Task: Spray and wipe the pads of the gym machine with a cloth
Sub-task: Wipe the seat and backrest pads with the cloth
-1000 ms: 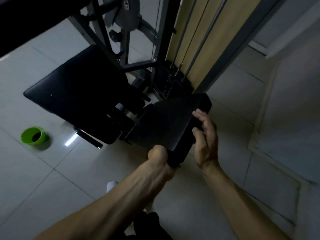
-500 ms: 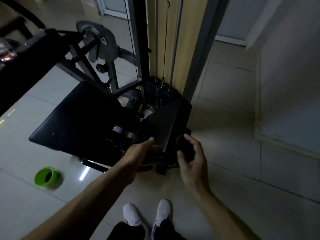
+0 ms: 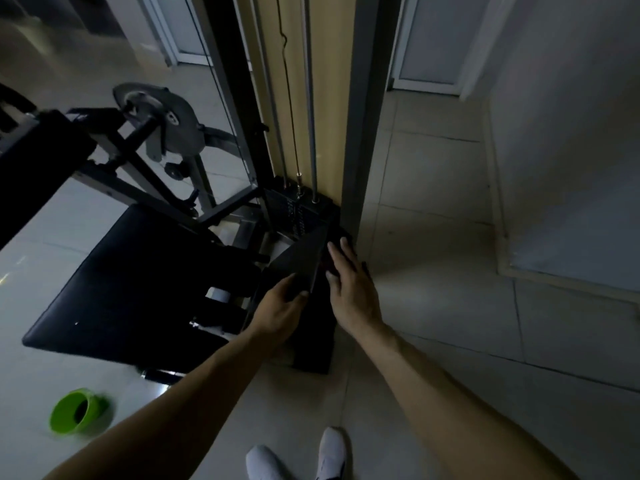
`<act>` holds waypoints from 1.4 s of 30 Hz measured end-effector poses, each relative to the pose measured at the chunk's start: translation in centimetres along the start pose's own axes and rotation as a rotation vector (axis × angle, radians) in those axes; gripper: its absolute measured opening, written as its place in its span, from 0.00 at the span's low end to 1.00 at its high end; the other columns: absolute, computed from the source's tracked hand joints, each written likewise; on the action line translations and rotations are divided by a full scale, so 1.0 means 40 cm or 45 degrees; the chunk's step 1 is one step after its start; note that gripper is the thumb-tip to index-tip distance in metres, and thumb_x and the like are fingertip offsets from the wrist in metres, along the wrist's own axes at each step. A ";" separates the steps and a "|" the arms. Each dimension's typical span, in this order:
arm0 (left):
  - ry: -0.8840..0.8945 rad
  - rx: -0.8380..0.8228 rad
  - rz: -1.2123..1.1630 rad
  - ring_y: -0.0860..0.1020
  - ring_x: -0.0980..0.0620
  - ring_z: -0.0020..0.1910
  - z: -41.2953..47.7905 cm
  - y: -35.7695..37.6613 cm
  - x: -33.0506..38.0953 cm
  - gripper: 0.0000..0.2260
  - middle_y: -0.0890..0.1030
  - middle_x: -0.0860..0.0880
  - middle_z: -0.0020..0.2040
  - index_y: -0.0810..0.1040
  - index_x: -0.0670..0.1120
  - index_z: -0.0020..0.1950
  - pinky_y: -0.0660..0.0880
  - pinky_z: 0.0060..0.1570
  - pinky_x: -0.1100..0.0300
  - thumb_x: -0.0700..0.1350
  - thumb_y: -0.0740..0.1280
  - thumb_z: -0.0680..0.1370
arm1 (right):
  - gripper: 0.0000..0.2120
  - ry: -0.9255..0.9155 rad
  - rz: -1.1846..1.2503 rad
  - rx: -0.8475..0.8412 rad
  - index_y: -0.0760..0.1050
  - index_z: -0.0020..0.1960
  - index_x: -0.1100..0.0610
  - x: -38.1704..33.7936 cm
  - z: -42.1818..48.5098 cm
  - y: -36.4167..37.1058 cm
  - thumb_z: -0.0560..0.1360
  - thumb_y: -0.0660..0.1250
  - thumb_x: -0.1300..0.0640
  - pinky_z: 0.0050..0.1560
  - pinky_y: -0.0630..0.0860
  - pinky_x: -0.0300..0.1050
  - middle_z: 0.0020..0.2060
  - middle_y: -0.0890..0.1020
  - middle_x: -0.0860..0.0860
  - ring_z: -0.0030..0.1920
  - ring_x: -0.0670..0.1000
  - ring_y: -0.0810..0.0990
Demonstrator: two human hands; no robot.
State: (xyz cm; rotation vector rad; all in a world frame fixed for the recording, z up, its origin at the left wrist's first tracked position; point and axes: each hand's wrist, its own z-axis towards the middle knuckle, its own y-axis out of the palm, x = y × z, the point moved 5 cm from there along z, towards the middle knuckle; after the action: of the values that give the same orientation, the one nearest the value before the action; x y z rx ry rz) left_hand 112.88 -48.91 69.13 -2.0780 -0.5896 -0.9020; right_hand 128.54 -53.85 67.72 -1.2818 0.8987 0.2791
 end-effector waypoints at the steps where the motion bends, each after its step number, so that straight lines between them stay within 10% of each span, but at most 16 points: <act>1: 0.005 -0.002 0.022 0.68 0.49 0.76 0.017 0.004 0.008 0.27 0.70 0.48 0.77 0.66 0.48 0.80 0.66 0.76 0.47 0.51 0.67 0.82 | 0.27 0.016 0.013 -0.008 0.59 0.83 0.46 0.007 0.047 -0.014 0.85 0.60 0.55 0.80 0.59 0.52 0.83 0.53 0.44 0.81 0.48 0.58; 11: 0.026 -0.131 -0.050 0.58 0.49 0.80 0.128 0.011 0.031 0.32 0.54 0.54 0.83 0.56 0.56 0.83 0.58 0.79 0.50 0.57 0.66 0.82 | 0.18 0.307 0.188 0.134 0.67 0.75 0.50 -0.024 0.217 -0.068 0.85 0.60 0.54 0.45 0.71 0.35 0.65 0.77 0.51 0.59 0.51 0.79; 16: -0.062 -0.082 -0.187 0.61 0.47 0.80 0.241 -0.021 -0.008 0.31 0.58 0.50 0.83 0.61 0.52 0.82 0.60 0.79 0.49 0.61 0.64 0.81 | 0.23 0.131 0.178 0.165 0.67 0.79 0.48 -0.035 0.097 -0.034 0.84 0.63 0.56 0.69 0.72 0.40 0.76 0.70 0.48 0.74 0.46 0.70; 19: -0.164 -0.178 -0.162 0.58 0.44 0.81 0.315 -0.028 -0.056 0.32 0.53 0.49 0.84 0.59 0.52 0.83 0.58 0.79 0.48 0.63 0.62 0.82 | 0.19 0.308 0.126 0.172 0.72 0.75 0.48 -0.046 0.173 -0.053 0.84 0.64 0.56 0.62 0.71 0.35 0.71 0.76 0.47 0.69 0.47 0.75; 28: -0.403 -0.417 -0.093 0.47 0.39 0.82 0.492 -0.069 -0.280 0.40 0.43 0.43 0.84 0.50 0.44 0.84 0.51 0.80 0.47 0.65 0.61 0.81 | 0.10 0.697 -0.723 -0.766 0.79 0.58 0.54 -0.089 0.473 0.063 0.80 0.64 0.53 0.52 0.81 0.50 0.51 0.82 0.53 0.50 0.56 0.81; 34: -0.418 -0.520 -0.065 0.50 0.41 0.82 0.543 -0.075 -0.394 0.42 0.47 0.42 0.84 0.54 0.41 0.83 0.52 0.80 0.50 0.65 0.65 0.79 | 0.06 0.718 -0.957 -0.997 0.75 0.57 0.56 -0.087 0.519 0.221 0.82 0.62 0.56 0.36 0.69 0.43 0.49 0.77 0.52 0.47 0.52 0.77; 42: -0.226 -0.611 0.065 0.49 0.46 0.83 0.529 -0.063 -0.459 0.38 0.44 0.49 0.84 0.48 0.49 0.85 0.51 0.80 0.50 0.66 0.57 0.82 | 0.09 0.783 -0.974 -1.035 0.77 0.61 0.57 -0.037 0.559 0.477 0.83 0.64 0.55 0.43 0.75 0.44 0.54 0.81 0.54 0.50 0.54 0.80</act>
State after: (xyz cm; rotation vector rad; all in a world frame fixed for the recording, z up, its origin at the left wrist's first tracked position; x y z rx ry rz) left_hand 107.91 -32.34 46.94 -2.6125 -0.4360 -0.8985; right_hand 124.78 -27.31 55.61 -2.4438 0.7320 -0.4343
